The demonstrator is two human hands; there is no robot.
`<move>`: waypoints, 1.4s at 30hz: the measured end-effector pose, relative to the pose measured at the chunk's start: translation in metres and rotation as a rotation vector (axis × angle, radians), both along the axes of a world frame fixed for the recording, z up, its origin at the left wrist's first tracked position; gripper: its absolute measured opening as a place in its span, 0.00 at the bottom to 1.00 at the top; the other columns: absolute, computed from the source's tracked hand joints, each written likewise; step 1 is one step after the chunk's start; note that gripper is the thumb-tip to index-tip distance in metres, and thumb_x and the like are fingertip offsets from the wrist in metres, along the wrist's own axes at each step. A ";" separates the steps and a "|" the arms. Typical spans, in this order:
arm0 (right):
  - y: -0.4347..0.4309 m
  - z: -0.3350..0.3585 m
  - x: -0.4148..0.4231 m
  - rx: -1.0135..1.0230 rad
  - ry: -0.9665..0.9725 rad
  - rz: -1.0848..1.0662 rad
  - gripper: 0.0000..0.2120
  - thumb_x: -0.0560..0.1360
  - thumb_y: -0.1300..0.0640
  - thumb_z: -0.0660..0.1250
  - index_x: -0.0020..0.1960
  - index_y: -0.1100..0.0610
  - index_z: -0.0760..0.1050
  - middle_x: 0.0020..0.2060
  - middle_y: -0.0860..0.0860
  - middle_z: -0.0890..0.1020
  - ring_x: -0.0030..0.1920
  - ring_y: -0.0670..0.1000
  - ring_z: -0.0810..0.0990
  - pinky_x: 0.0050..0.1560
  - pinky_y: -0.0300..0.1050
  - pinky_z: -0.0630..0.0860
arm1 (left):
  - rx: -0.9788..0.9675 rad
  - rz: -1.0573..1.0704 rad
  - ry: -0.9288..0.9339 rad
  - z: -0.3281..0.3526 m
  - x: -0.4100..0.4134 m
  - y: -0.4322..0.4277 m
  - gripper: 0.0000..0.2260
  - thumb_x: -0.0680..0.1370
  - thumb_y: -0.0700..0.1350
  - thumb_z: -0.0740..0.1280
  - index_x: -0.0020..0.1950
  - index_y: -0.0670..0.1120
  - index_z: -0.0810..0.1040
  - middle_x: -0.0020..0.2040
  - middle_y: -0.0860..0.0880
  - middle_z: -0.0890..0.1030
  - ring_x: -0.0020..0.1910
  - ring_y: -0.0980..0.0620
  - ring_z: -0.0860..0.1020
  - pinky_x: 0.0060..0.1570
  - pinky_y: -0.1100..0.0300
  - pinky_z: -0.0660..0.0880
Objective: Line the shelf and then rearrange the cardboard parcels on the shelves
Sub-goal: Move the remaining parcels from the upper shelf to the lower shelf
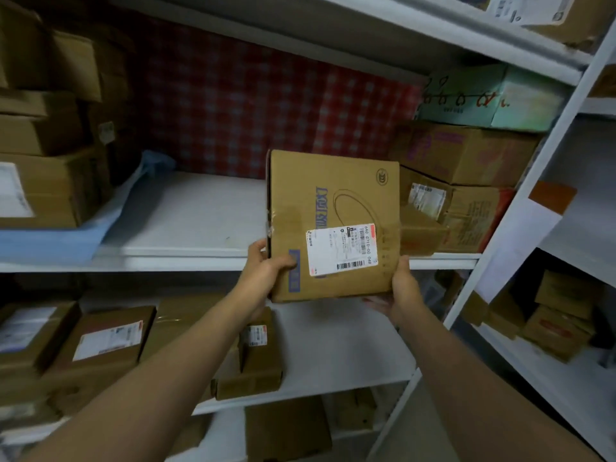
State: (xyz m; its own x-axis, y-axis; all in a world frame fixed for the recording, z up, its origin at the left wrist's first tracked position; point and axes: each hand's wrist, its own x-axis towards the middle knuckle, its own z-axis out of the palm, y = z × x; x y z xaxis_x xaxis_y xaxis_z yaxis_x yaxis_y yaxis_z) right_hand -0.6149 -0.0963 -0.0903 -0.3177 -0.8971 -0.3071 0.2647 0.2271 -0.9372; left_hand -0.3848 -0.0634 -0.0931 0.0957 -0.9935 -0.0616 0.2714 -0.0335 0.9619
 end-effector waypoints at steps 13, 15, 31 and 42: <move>0.043 -0.131 0.067 0.390 0.135 0.462 0.14 0.78 0.46 0.63 0.59 0.51 0.77 0.58 0.52 0.80 0.57 0.59 0.75 0.63 0.69 0.70 | 0.590 -0.150 -0.305 -0.167 0.109 0.078 0.22 0.70 0.24 0.66 0.61 0.39 0.75 0.51 0.44 0.81 0.57 0.42 0.76 0.56 0.49 0.75; 0.043 -0.146 0.089 0.451 0.191 0.572 0.24 0.74 0.35 0.63 0.62 0.49 0.76 0.60 0.50 0.79 0.60 0.61 0.75 0.63 0.68 0.71 | 0.662 -0.207 -0.244 -0.187 0.133 0.088 0.19 0.72 0.23 0.64 0.59 0.39 0.77 0.53 0.43 0.82 0.58 0.41 0.77 0.60 0.47 0.75; -0.080 -0.175 0.271 0.304 0.341 0.954 0.26 0.76 0.49 0.68 0.72 0.41 0.65 0.66 0.52 0.73 0.62 0.56 0.76 0.43 0.47 0.82 | 0.458 0.496 -0.310 -0.151 0.286 0.011 0.26 0.71 0.38 0.74 0.68 0.42 0.75 0.65 0.44 0.77 0.63 0.42 0.76 0.62 0.56 0.72; -0.099 -0.199 0.363 0.422 0.500 1.090 0.32 0.77 0.61 0.68 0.77 0.54 0.58 0.69 0.58 0.72 0.63 0.61 0.76 0.45 0.46 0.83 | 0.881 0.477 -0.792 -0.204 0.333 -0.005 0.32 0.73 0.58 0.70 0.76 0.60 0.62 0.75 0.41 0.62 0.74 0.35 0.59 0.72 0.41 0.60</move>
